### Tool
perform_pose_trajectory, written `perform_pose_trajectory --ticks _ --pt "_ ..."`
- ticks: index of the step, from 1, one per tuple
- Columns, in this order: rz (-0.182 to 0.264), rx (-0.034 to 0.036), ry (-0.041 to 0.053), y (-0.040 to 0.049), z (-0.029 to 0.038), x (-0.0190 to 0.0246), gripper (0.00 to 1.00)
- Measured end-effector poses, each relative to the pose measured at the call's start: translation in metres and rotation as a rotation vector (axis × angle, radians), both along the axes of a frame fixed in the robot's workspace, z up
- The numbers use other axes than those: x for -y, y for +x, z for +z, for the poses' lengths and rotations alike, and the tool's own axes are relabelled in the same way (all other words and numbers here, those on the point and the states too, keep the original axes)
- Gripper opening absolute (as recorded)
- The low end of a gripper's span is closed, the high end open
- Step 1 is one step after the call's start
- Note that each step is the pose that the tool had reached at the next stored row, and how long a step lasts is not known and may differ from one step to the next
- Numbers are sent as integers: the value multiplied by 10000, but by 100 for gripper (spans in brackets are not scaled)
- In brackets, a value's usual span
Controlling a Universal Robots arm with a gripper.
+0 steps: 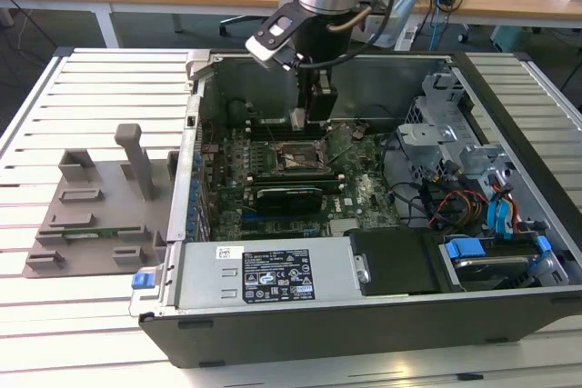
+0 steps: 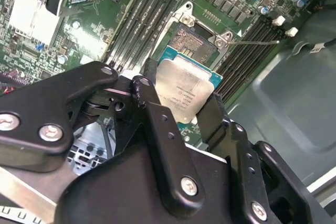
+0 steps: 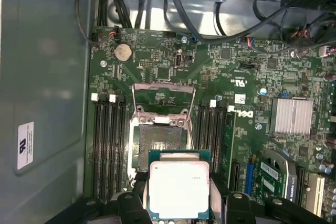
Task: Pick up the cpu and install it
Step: 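Place the cpu into insertion slot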
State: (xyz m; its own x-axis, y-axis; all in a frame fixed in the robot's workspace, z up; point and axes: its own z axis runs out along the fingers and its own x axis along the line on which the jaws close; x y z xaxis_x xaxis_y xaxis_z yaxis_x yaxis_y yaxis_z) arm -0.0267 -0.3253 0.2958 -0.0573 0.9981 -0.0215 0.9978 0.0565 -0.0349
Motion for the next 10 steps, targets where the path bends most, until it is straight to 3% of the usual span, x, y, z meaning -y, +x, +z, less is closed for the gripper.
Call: perform_pose_trajectory --ticks 10 --pt "-752 -1 0 0 0 0 55"
